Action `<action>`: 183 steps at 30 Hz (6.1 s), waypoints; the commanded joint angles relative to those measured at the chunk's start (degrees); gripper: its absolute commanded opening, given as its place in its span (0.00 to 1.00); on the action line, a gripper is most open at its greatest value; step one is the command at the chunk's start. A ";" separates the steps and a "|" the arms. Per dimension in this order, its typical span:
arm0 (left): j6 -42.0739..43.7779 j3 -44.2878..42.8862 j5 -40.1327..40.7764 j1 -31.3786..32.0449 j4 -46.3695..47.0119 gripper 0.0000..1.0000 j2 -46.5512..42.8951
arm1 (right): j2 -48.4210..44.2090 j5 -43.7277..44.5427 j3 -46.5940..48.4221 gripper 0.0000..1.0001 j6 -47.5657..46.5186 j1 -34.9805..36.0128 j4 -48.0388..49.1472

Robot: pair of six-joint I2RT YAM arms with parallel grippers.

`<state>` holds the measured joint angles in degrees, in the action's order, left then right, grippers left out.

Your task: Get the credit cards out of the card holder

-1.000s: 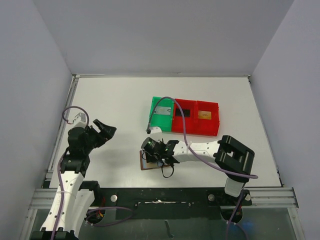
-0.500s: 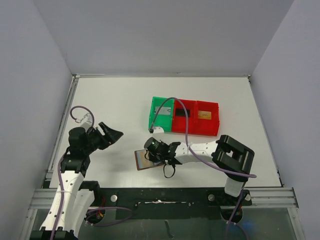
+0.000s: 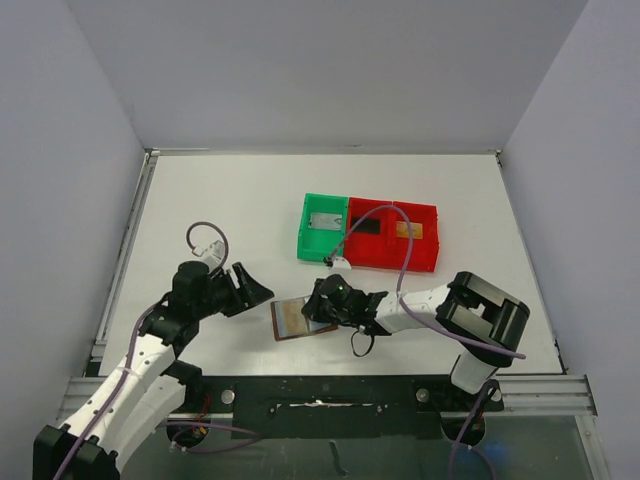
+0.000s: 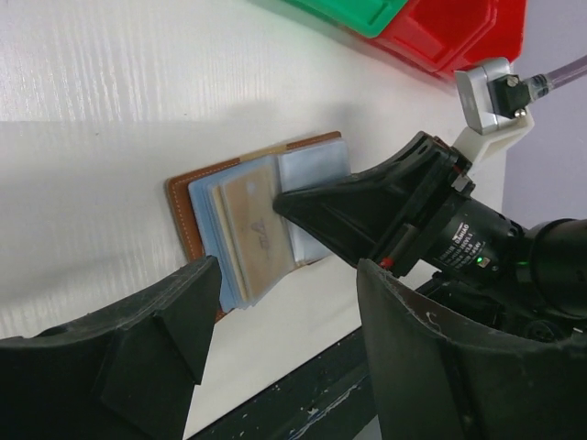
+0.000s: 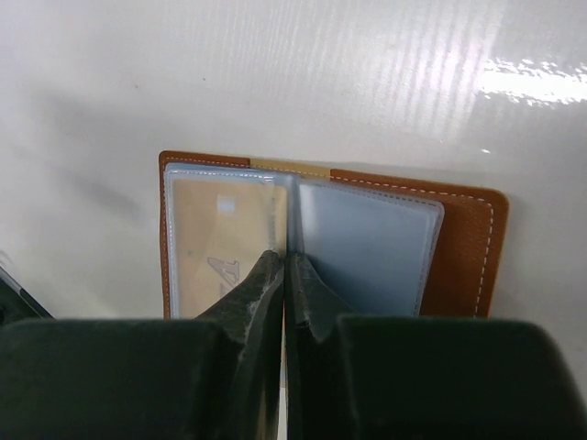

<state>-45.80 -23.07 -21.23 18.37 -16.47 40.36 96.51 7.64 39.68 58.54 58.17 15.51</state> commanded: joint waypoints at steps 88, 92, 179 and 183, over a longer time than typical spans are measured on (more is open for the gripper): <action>-7.01 0.51 24.79 11.51 -0.55 0.62 -11.89 | 5.09 12.57 18.54 0.73 -13.31 5.53 -32.56; -7.61 0.08 26.04 11.46 -2.22 0.61 -14.45 | 7.74 14.26 22.06 0.71 -12.41 6.60 -36.18; -4.27 -7.41 -2.94 23.79 36.02 0.60 38.77 | -41.04 5.93 -11.79 0.72 3.41 -7.00 -19.59; -3.16 -11.15 1.67 24.26 26.82 0.62 37.50 | -47.02 3.56 -12.91 0.71 4.14 -10.81 -25.05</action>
<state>-51.37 -30.30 -24.21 42.09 19.09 79.37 54.89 10.96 27.11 61.17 50.46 -4.38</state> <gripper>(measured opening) 0.612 0.717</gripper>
